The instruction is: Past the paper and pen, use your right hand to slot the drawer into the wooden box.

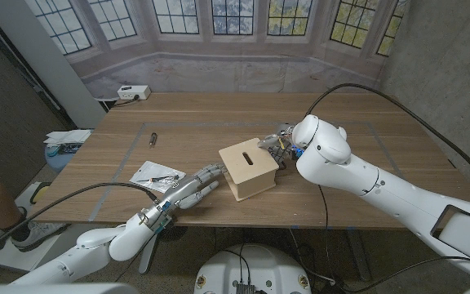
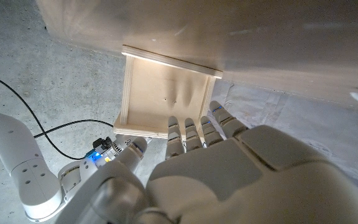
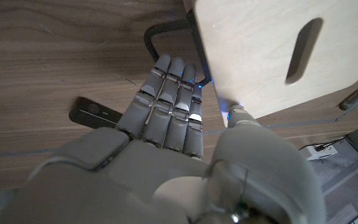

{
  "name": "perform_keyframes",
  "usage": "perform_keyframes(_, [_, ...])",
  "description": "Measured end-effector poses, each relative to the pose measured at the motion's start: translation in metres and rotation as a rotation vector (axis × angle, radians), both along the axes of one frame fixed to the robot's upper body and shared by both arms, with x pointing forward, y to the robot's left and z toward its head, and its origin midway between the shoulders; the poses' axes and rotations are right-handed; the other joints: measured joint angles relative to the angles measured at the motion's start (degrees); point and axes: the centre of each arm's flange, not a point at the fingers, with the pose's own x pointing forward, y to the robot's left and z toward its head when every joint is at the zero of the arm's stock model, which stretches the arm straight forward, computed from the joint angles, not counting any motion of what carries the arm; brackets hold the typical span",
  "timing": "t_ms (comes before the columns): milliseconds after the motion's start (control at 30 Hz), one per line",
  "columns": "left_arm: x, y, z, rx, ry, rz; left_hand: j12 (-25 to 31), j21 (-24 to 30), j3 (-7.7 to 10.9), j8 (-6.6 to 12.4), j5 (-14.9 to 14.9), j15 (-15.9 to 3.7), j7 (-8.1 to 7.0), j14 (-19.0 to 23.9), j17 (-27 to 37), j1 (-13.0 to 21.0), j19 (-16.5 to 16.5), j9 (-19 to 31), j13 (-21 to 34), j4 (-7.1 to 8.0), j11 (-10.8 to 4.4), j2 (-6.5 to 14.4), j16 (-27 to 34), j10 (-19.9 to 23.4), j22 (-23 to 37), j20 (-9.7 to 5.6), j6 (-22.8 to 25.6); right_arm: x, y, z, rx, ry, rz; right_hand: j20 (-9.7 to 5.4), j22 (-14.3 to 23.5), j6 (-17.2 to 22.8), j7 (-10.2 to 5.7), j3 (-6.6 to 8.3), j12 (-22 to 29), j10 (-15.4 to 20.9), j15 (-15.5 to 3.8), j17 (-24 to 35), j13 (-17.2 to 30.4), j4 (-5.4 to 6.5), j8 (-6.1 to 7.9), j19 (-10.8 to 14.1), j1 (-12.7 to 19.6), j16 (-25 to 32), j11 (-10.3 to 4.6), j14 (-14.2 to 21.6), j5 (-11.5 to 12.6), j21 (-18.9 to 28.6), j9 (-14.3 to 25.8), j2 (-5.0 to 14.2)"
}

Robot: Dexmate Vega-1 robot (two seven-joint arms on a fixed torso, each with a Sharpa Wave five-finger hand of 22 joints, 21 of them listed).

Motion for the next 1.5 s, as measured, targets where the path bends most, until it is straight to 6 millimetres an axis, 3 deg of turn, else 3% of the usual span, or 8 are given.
perform_keyframes(633, [-0.008,0.011,0.007,-0.004,-0.013,0.016,0.0,0.0,0.24,0.0,0.0,-0.11,-0.3,0.5,0.0,0.0,0.2,0.0,0.0,0.24,0.2,0.0,0.0,0.8,0.0,0.21,0.3,0.004,-0.002,0.016,-0.023,-0.035,-0.018,0.53,0.0,-0.3,0.3,-0.01,-0.9,-0.8,0.72,0.2,0.0,-0.49,0.0,-0.5,-0.4,0.0,0.84,-0.7,0.0,-0.2,0.0,-0.38])
perform_keyframes(1233, [-0.013,0.023,0.027,-0.003,-0.046,0.03,0.0,0.0,0.47,-0.33,0.0,-0.21,-0.31,1.0,0.0,-0.2,0.2,0.1,0.0,0.01,0.41,-0.2,0.0,1.0,0.0,0.21,-0.1,0.012,0.003,0.033,-0.027,-0.071,-0.021,0.93,-0.1,-0.3,0.3,0.23,-2.0,-2.0,1.55,0.3,0.0,-0.72,0.0,-1.8,-0.6,-0.3,1.43,-2.2,0.0,-0.2,0.0,-0.14])
perform_keyframes(1500, [-0.015,0.032,0.029,0.001,-0.046,0.037,0.0,0.0,0.47,-0.33,0.0,-0.21,-0.3,1.0,0.0,-0.2,0.2,0.2,0.0,0.01,0.2,-0.2,0.0,1.2,0.0,0.21,-0.1,0.017,0.003,0.042,-0.008,-0.09,-0.033,1.55,-0.1,-1.5,0.52,0.15,-3.2,-4.2,2.34,0.3,0.2,-1.12,0.0,-2.8,-0.8,-0.5,2.27,-3.6,0.0,-0.6,0.0,-0.37])
